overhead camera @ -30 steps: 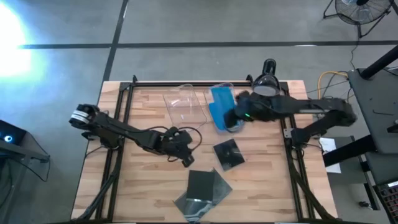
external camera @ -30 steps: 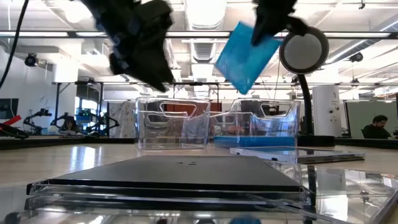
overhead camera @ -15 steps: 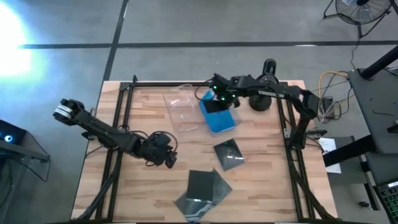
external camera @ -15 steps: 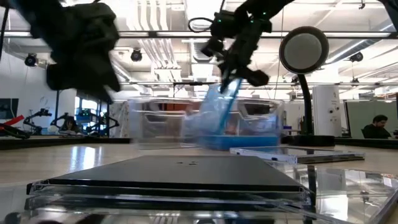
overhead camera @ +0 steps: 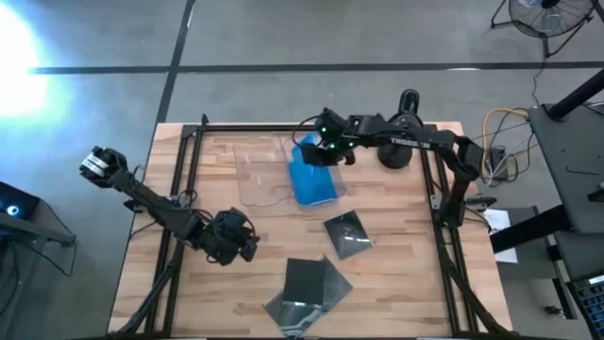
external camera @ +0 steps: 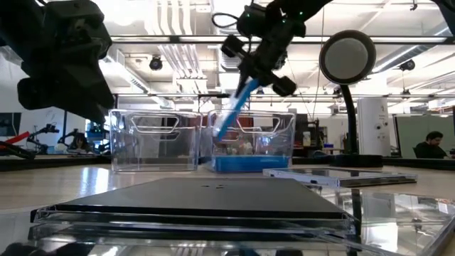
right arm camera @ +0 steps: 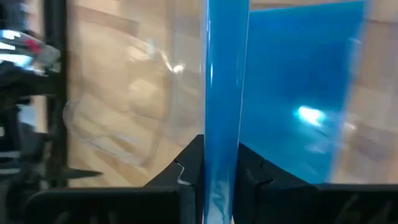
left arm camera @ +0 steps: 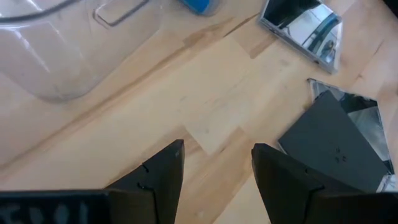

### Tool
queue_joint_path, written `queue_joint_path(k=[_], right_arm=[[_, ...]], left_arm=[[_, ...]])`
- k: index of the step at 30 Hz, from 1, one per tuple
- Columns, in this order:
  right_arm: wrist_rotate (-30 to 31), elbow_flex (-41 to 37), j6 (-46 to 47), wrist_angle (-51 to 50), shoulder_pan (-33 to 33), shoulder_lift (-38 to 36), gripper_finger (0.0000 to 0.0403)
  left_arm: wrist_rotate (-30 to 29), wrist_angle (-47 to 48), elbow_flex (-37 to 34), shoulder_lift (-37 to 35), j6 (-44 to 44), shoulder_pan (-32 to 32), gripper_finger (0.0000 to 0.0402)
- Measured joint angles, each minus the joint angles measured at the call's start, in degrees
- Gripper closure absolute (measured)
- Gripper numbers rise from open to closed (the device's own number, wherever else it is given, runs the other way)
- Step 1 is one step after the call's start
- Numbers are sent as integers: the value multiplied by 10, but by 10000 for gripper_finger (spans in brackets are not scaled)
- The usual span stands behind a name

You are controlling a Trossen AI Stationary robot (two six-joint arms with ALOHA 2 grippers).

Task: Pick & place jewel cases by type
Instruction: Put the blue CD case into the right transparent bin, then put the black CD case into the left transparent bin

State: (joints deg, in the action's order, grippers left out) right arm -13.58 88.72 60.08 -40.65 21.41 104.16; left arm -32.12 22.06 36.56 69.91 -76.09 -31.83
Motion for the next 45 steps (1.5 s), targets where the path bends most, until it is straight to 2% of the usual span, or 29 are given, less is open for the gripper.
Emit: queue_joint_path(k=[3, 8, 15, 17, 21, 24, 30, 33, 35, 40, 42, 45], right_arm=[[14, 1, -10, 3, -6, -2, 363], [21, -2, -35, -92, -4, 0, 347], [34, -6, -8, 18, -20, 0, 247], [41, -6, -17, -7, -21, 1, 222], [107, -4, -42, -130, -19, 2, 191], [139, 0, -63, -185, -18, 2, 188], [147, 31, -109, -187, -36, -7, 193], [56, 32, -126, -180, -36, 7, 198], [38, 31, -139, -177, -42, 23, 205], [94, 40, -153, -209, -72, -5, 219], [104, 40, -152, -248, -88, -25, 220], [149, 38, -128, -328, -133, -49, 218]], left_arm=[[-1, 0, 0, 0, 1, 0, 232], [-1, -1, 1, 0, 2, 0, 232], [-6, -5, 2, 0, 4, 0, 232], [-5, -5, 3, 0, 4, 0, 232], [-5, -6, 3, 0, -8, 0, 232], [-6, -6, 3, 0, -10, 0, 232], [-15, -6, 3, 0, -10, 0, 232], [-15, -6, 3, 0, -10, 1, 232], [-15, -6, 3, 0, -9, 1, 232], [-15, -6, 3, 0, -9, 1, 232], [-15, -6, 3, 0, -9, 1, 232], [-15, -6, 3, 0, -4, 1, 232]])
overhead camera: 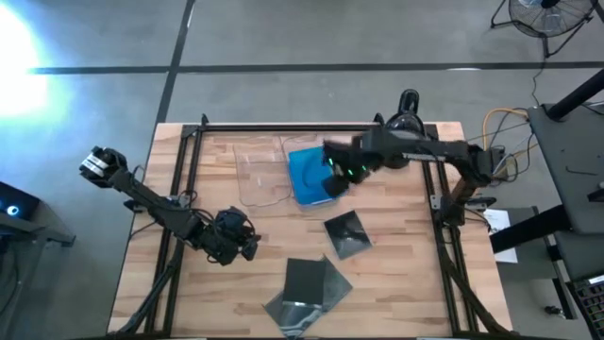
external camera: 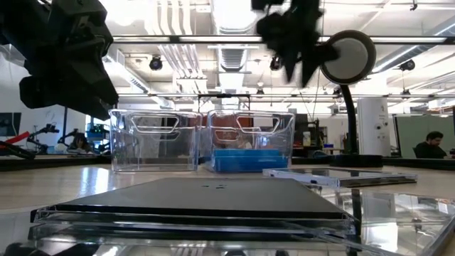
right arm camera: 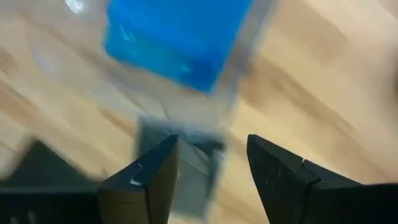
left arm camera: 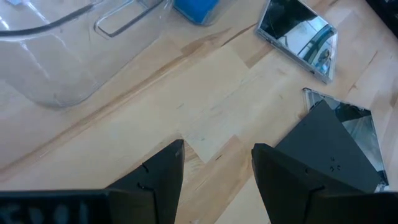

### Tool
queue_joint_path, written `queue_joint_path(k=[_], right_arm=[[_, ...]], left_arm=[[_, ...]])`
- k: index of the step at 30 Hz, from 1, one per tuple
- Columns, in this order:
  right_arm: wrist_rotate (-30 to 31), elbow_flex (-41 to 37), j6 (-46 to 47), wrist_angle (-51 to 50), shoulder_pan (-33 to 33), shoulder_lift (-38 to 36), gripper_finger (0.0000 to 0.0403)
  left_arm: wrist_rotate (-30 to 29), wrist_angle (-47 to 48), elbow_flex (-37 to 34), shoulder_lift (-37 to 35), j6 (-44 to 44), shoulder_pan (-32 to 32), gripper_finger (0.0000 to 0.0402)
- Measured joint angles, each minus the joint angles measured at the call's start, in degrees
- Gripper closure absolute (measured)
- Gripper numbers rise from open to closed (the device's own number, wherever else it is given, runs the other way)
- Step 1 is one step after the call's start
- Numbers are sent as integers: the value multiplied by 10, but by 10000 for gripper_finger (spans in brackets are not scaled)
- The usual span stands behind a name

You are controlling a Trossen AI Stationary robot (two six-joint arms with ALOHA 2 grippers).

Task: Pick & place jewel cases by type
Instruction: Put the black CD case into the left transparent bin

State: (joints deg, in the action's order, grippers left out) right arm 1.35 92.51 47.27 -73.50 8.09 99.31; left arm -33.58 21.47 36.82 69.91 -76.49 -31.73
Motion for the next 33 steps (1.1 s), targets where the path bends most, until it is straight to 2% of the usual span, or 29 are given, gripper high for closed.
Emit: queue_joint_path(k=[4, 7, 12, 16, 19, 23, 28, 33], right_arm=[[-2, -15, 69, -51, -79, -22, 220], [-2, -42, 176, -56, -137, -25, 226], [-3, -115, 361, -51, -223, -26, 247], [-9, -201, 491, -31, -244, -35, 280], [15, -266, 576, 19, -243, -56, 316], [61, -348, 633, 132, -237, -87, 365], [63, -405, 652, 190, -234, -93, 392], [63, -426, 630, 246, -233, -67, 394]], left_arm=[[0, -1, 0, 0, 27, 0, 232], [5, -22, 0, 0, 77, 1, 232], [67, -108, 0, 8, 212, 24, 232], [119, -114, 13, 29, 268, 55, 233], [166, -114, 26, 45, 292, 81, 249], [238, -118, 53, 74, 346, 104, 303], [245, -121, 93, 128, 392, 111, 385], [234, -127, 137, 211, 421, 118, 398]])
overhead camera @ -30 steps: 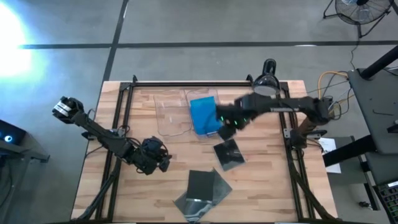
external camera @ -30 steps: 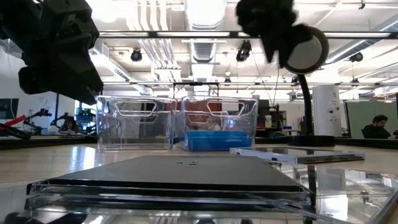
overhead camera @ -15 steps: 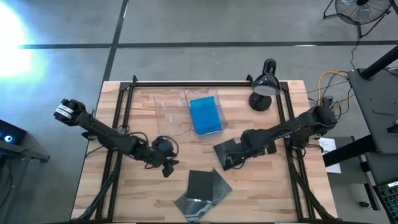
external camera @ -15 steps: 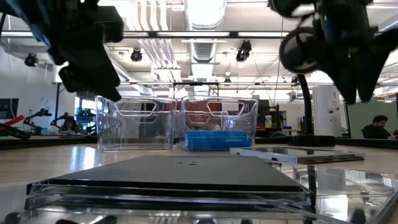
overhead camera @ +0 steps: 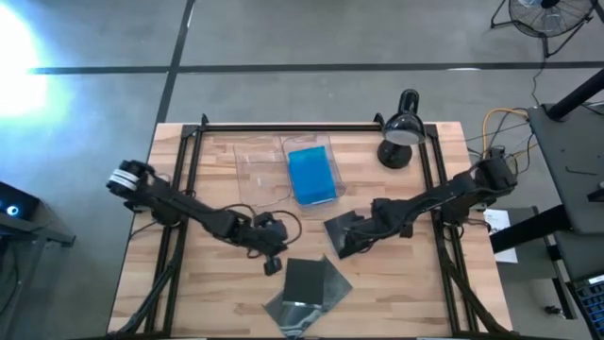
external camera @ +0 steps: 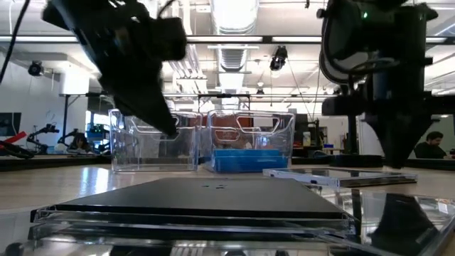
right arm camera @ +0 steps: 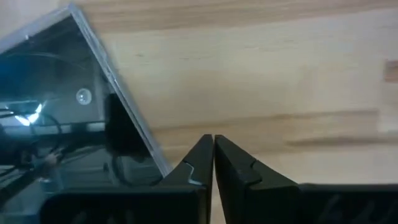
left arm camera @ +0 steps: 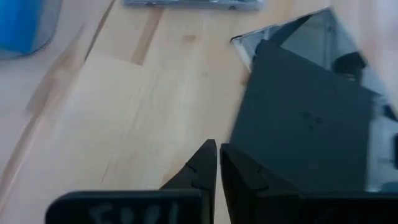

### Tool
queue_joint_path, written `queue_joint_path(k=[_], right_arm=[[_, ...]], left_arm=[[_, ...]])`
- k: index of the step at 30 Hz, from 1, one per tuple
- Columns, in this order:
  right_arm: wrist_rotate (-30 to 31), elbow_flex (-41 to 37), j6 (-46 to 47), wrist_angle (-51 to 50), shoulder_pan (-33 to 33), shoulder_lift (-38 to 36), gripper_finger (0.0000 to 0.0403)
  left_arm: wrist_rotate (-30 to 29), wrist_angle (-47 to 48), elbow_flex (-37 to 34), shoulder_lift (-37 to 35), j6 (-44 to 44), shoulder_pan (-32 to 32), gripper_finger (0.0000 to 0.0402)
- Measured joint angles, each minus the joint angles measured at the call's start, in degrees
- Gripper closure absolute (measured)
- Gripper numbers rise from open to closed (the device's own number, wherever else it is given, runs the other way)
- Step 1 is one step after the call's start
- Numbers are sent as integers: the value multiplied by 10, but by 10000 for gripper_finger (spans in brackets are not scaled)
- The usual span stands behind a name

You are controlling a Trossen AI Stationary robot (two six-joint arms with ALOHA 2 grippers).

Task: Pick & place jewel cases by type
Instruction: Put the black CD case into the left transparent bin

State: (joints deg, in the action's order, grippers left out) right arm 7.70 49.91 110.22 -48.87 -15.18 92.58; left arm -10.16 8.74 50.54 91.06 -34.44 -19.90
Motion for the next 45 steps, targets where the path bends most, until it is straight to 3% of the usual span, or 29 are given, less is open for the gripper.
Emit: queue_joint_path(k=[8, 15, 24, 36, 45], right_arm=[[2, 9, -18, 21, -1, 54, 394], [13, 31, -82, 44, 0, 59, 394], [15, 31, -158, 237, 4, 65, 394], [13, 29, -208, 249, 27, 65, 394], [8, 40, -281, 256, 58, 0, 394]], left_arm=[[1, 41, 102, 124, 42, 25, 399], [2, 67, 159, 154, 61, 74, 399], [127, 63, 151, 179, 74, 134, 399], [110, 68, 150, 187, 76, 134, 399], [95, 92, 141, 186, 117, 135, 399]])
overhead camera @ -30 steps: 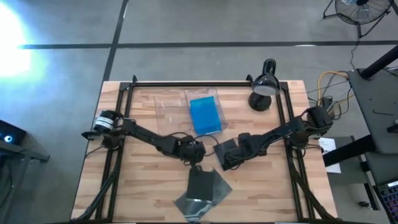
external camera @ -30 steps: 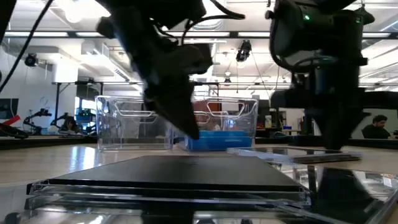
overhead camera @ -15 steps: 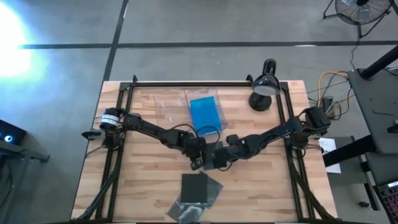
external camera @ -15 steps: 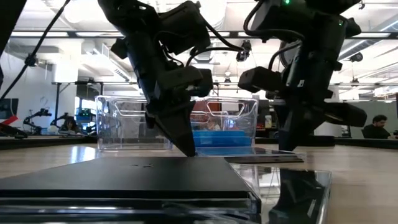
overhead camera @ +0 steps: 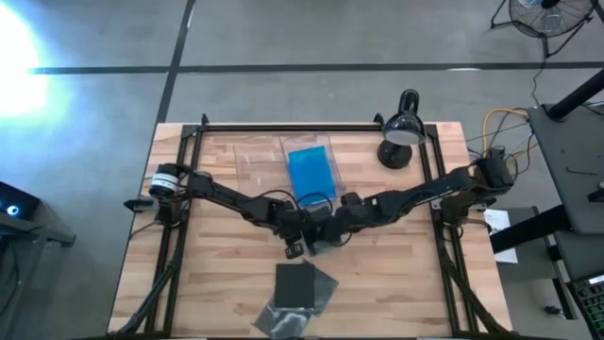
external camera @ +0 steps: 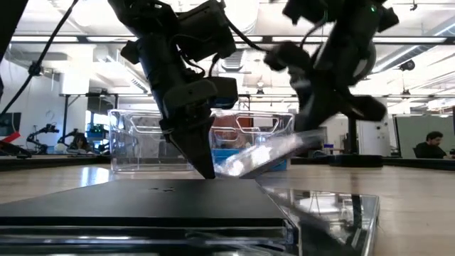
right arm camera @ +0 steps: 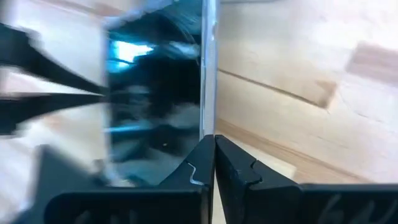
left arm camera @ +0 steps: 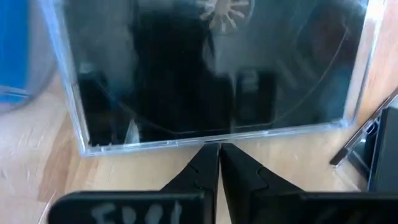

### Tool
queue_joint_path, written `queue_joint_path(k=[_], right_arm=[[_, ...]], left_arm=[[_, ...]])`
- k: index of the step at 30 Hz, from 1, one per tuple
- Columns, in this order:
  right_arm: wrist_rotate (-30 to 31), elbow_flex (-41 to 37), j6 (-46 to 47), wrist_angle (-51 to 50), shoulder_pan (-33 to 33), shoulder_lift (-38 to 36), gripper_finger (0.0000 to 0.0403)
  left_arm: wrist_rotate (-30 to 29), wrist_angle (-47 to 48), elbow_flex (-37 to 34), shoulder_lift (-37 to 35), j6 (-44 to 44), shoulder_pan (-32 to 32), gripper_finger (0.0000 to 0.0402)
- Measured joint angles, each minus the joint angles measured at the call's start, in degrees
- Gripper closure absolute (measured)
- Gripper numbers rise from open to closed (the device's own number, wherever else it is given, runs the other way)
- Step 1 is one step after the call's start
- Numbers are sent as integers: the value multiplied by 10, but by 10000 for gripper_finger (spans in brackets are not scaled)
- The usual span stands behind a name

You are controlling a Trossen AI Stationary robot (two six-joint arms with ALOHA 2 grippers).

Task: Pick & place jewel cases by type
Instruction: Put the black CD case into the left transparent bin

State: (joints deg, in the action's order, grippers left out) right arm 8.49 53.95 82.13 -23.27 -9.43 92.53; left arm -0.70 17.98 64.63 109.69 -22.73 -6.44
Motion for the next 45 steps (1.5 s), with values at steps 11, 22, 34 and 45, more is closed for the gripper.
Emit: queue_joint_path(k=[11, 22, 34, 45], right_arm=[[-55, 3, -59, 130, 14, -22, 382], [-72, 4, -73, 172, 13, -12, 282], [-57, 2, -79, 169, 16, -8, 189], [-26, 27, -42, -87, 3, -15, 188]], left_arm=[[-8, -21, -32, -2, 1, 2, 399], [-7, -31, -45, -2, -3, 2, 399], [-9, -28, -59, -4, -29, 3, 399], [-8, -32, -59, -5, -37, 3, 399]])
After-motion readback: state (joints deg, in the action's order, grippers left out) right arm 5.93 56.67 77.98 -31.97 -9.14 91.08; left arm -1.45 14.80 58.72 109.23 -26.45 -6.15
